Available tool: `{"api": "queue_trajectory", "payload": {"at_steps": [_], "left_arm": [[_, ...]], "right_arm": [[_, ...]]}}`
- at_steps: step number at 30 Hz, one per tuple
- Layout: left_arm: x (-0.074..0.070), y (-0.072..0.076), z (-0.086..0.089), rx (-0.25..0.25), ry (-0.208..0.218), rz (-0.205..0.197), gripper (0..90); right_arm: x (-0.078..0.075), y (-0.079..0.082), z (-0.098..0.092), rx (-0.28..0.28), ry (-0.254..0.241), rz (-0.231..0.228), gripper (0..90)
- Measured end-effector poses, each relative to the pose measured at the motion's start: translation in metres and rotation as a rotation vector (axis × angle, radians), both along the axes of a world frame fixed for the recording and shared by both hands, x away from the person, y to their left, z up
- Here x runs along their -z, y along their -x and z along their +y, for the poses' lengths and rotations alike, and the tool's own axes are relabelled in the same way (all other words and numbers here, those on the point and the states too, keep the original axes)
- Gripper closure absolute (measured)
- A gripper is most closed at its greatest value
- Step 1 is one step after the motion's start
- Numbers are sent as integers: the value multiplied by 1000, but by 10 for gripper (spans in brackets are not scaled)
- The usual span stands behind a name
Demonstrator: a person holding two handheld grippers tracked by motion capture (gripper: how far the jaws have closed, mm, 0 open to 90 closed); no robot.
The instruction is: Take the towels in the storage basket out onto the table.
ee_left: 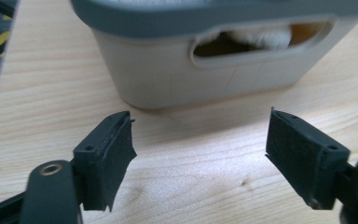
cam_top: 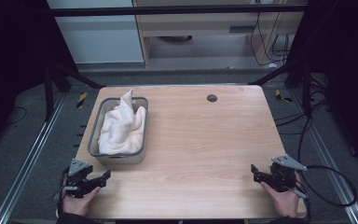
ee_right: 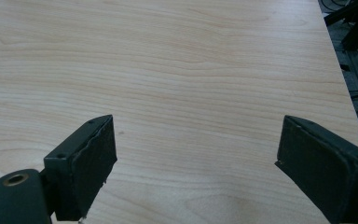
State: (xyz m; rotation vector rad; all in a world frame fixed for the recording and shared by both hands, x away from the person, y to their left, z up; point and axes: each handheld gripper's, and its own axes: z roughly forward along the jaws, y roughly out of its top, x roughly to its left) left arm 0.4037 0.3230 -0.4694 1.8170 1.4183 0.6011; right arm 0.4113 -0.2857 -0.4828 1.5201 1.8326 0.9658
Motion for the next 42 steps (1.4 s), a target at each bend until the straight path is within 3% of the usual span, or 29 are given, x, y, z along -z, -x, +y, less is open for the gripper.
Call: {"api": "queue_trajectory", "payload": {"at_steps": [5,15,42], "left_arm": [[-10,5,2,-14,31,-40,260],[-27,9,2,8,72,-83,286],[-65,2,-2,33,77,-156,293]], "right_arm": [[-1,3,1,-8,0,-2,108],[-3,4,8,-11,4,-7,104],[-5,5,12,-18,14,-15,96]]}}
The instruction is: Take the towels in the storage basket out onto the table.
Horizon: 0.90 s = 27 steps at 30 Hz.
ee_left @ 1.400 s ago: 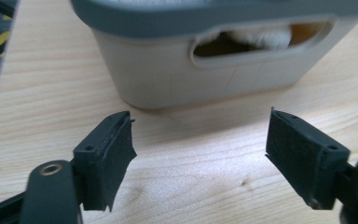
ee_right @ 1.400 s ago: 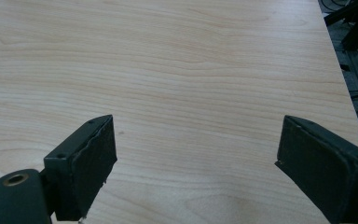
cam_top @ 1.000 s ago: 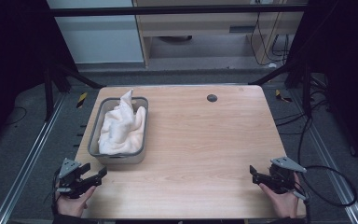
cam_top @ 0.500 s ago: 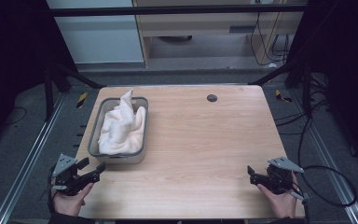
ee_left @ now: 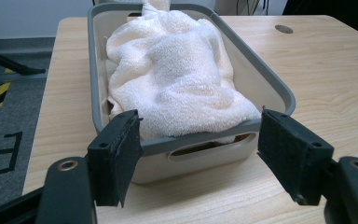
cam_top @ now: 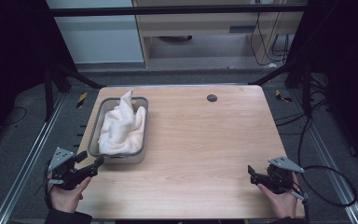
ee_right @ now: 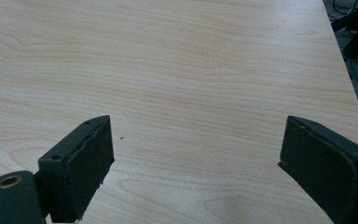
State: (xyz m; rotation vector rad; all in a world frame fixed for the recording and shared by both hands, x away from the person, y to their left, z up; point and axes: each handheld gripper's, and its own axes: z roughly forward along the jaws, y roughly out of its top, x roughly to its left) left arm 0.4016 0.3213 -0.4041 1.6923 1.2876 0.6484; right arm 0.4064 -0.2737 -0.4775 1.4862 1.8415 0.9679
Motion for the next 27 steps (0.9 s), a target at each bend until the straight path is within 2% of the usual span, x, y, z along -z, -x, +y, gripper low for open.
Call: {"api": "queue_trajectory", "payload": {"at_steps": [7,13,27], "left_arm": [[-10,-8,-3,8,-10,-13,293],[-21,-20,-6,19,-3,-23,290],[-39,-48,-8,16,-41,-3,285]], "right_arm": [[1,-1,1,-7,1,6,93],[1,-2,1,-5,-3,12,92],[0,-3,-1,-1,-3,12,86]]}}
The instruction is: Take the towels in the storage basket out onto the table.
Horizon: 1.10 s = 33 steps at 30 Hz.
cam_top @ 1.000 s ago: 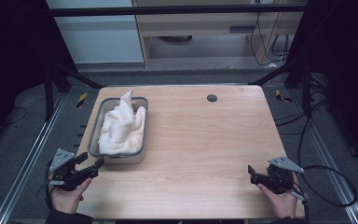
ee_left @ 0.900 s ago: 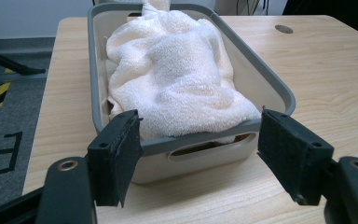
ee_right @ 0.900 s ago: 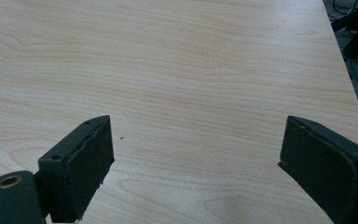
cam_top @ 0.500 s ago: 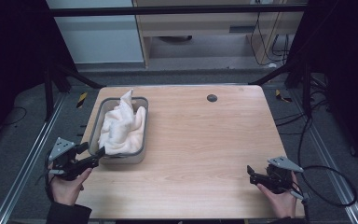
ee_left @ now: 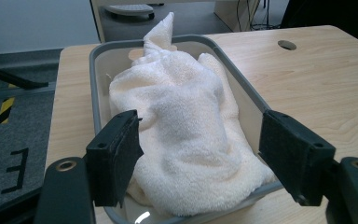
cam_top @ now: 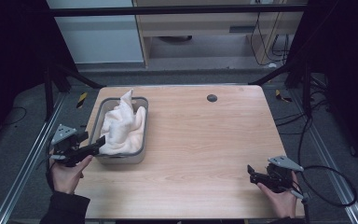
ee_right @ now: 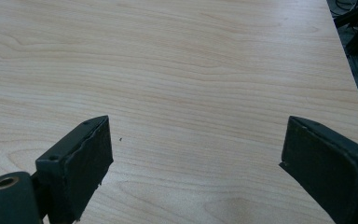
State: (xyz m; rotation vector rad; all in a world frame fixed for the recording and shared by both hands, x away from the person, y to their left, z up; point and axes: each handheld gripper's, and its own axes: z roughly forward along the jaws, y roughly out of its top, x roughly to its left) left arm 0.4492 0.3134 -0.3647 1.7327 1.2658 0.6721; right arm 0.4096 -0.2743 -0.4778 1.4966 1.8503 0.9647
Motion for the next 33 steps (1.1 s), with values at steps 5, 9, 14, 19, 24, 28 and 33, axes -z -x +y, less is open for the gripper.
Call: {"api": "queue_trajectory", "payload": {"at_steps": [5,9,14,19,24,28,33], "left_arm": [[-2,-14,-5,8,-25,30,281],[-2,-24,-7,0,-65,55,281],[-2,-36,-9,1,-75,82,280],[-3,-47,-13,12,-89,110,273],[-3,-59,-19,27,-98,146,267],[-1,-66,-24,35,-109,178,262],[2,-73,-28,43,-110,205,261]], "right_arm": [[0,-1,0,1,-3,3,83],[-1,-1,0,-1,-5,5,82],[-1,-1,0,-4,-7,10,81],[-1,-1,0,-5,-5,15,79],[0,-2,0,-6,-6,19,76],[0,-3,-1,-6,-7,26,75],[0,-3,-1,-7,-10,23,75]]}}
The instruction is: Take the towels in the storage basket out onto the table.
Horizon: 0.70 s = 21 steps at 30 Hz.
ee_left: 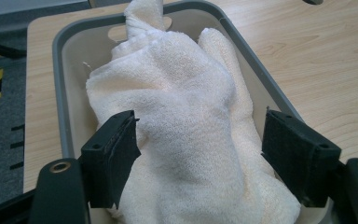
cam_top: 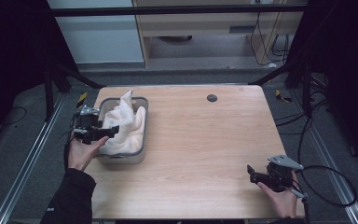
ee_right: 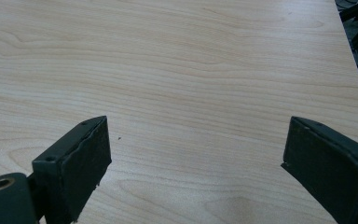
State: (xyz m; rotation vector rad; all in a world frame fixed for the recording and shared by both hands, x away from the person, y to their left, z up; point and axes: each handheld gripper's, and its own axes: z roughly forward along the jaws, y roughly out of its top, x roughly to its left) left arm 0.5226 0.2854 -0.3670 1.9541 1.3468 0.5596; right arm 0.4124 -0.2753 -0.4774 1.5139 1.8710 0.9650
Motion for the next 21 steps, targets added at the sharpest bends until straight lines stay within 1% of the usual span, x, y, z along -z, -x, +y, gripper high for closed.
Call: {"api": "queue_trajectory", "payload": {"at_steps": [1,3,4,6,7,8,9,10,12,15,17,18,21], "left_arm": [[1,-2,-1,2,1,12,261],[3,-7,-4,4,-21,31,260],[3,-7,-4,4,-21,31,257],[5,-12,-6,2,-39,48,254],[5,-12,-6,2,-39,48,252],[7,-15,-8,3,-48,63,248],[7,-15,-8,3,-48,63,244],[7,-18,-9,-3,-65,74,241],[8,-19,-9,-4,-68,76,235],[9,-23,-12,-4,-84,100,225],[10,-24,-12,-3,-87,106,221],[12,-26,-13,0,-97,120,218],[15,-28,-14,7,-101,142,207]], "right_arm": [[0,0,0,0,-2,1,74],[0,-1,0,-3,6,3,73],[0,-1,0,-3,4,6,72],[1,-1,0,-3,7,8,71],[1,-1,0,-4,8,9,70],[1,-1,1,-4,8,11,70],[1,-1,1,-4,8,11,70],[2,-2,1,-5,8,17,69],[2,-2,1,-7,7,23,68],[2,-2,1,-9,7,22,68],[2,-2,1,-8,10,24,67],[2,-2,1,-9,10,26,67],[3,-3,1,-12,14,29,64]]}}
